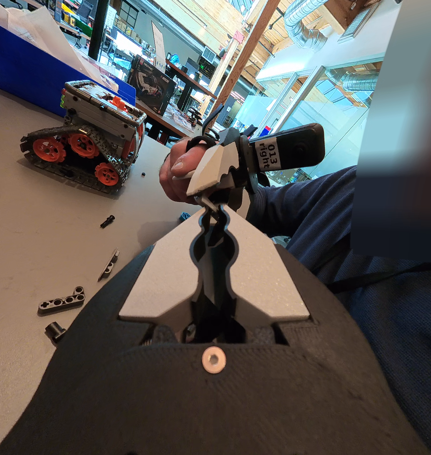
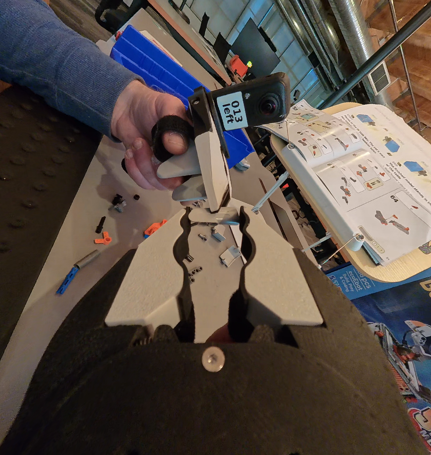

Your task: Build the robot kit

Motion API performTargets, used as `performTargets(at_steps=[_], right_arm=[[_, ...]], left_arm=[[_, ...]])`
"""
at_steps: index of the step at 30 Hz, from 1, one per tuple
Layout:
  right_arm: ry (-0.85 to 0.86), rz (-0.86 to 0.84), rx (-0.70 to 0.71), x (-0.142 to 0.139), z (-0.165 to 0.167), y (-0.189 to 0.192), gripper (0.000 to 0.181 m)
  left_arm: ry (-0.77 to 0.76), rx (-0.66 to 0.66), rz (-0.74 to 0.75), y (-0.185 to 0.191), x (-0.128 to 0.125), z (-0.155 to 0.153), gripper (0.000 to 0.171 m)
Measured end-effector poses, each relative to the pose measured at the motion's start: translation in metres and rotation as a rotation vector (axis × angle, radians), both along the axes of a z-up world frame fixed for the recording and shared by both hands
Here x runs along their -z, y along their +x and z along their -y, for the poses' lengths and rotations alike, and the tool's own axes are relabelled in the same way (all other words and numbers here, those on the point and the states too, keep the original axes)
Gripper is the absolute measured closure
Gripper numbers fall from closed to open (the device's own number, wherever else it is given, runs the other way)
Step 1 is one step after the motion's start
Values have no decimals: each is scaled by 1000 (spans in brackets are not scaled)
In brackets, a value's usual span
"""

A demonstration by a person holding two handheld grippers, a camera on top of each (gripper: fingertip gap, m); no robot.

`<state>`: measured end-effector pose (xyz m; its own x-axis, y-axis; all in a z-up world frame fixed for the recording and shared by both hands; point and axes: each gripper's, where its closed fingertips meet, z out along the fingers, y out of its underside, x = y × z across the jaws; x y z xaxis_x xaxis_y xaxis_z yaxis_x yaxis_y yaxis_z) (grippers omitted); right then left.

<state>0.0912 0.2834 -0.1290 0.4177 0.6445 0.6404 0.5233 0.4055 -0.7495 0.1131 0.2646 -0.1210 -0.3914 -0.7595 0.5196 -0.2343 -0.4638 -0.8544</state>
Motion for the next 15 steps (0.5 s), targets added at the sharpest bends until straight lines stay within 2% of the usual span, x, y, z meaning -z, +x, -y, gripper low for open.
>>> performTargets(at_steps=[5, 8, 10, 15], right_arm=[[-24, -27, -11, -2, 1, -1, 142], [-46, -33, -29, -1, 3, -1, 134], [-66, -39, -36, 0, 4, -1, 140], [-92, -57, -51, 0, 4, -2, 141]], left_arm=[[4, 2, 6, -1, -1, 0, 166], [5, 5, 13, -2, -3, 1, 166], [15, 11, 11, -2, -2, 2, 166], [12, 14, 10, -2, -2, 3, 166]])
